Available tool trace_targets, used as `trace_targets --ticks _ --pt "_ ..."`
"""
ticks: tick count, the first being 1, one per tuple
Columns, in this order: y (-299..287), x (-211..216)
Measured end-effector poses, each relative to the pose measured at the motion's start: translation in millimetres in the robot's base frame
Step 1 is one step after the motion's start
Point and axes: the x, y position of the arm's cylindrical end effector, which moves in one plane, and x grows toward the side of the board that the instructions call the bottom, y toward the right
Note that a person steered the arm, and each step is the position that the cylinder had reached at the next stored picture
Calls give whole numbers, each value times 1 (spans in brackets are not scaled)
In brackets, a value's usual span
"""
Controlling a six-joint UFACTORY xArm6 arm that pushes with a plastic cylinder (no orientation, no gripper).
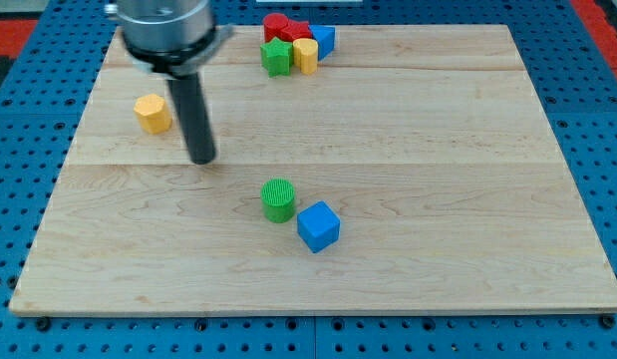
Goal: Move the hexagon to the top left
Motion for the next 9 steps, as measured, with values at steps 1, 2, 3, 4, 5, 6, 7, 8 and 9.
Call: trace_targets --ticks 1,2,3,4,5,6,7,8,9 --pt "-57 -60" --pt "-74 -79" --pt "-57 -50" --pt "-83 -75" --pt "-104 -117" --pt "-105 -129" --pt "-96 -97" --pt "-69 -107" --pt "-69 -143"
